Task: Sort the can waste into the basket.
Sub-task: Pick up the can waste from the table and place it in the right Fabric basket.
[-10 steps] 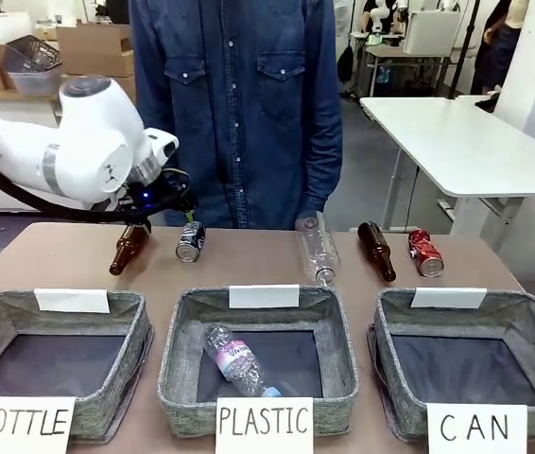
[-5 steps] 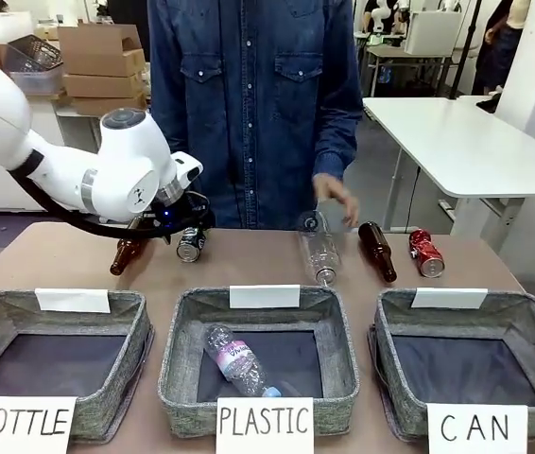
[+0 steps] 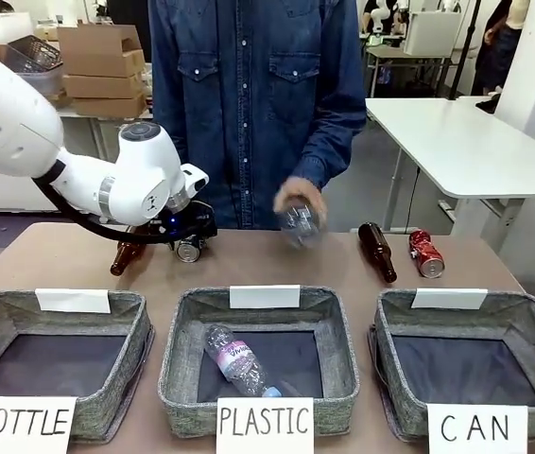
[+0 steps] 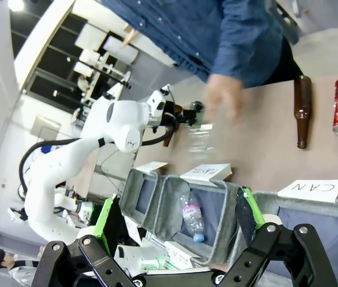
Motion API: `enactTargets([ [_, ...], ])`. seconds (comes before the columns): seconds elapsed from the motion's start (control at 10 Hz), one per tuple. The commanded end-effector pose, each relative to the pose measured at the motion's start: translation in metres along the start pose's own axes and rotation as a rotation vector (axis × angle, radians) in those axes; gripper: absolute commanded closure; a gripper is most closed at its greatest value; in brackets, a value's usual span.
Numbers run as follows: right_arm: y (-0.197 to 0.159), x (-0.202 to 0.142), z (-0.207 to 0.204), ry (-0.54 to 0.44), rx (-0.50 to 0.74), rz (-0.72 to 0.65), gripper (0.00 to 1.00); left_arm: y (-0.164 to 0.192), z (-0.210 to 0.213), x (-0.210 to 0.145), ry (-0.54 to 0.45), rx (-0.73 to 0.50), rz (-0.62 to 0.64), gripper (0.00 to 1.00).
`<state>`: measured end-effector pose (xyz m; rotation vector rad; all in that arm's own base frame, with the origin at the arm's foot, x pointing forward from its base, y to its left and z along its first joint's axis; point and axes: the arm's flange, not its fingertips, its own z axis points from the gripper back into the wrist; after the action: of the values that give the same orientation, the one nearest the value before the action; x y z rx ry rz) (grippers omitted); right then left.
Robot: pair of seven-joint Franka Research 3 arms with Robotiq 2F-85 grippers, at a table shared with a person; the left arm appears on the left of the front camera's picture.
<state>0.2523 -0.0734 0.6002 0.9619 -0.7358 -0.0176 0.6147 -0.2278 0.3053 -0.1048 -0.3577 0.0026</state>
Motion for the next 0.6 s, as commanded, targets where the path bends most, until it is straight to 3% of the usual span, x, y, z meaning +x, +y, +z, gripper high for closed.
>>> enactTargets([
  [0.0, -0.0008, 0.0020, -0.0013, -0.005, 0.023, 0.023, 0.00, -0.0049, 0.0034, 0.0077, -0.007, 0.025, 0.001, 0.60],
  [0.1, -0.0008, 0.0020, -0.0013, -0.005, 0.023, 0.023, 0.00, -0.0043, 0.0045, 0.0070, -0.014, 0.033, -0.001, 1.00],
  [0.2, -0.0008, 0.0020, -0.0013, -0.005, 0.023, 0.023, 0.00, -0.0034, 0.0054, 0.0065, -0.017, 0.034, 0.001, 0.65],
  [0.3, -0.0008, 0.0020, -0.0013, -0.005, 0.023, 0.023, 0.00, -0.0032, 0.0061, 0.0057, -0.021, 0.035, 0.007, 1.00],
  [0.5, -0.0008, 0.0020, -0.0013, -0.005, 0.023, 0.023, 0.00, -0.0007, 0.0082, 0.0063, -0.029, 0.046, 0.018, 1.00],
])
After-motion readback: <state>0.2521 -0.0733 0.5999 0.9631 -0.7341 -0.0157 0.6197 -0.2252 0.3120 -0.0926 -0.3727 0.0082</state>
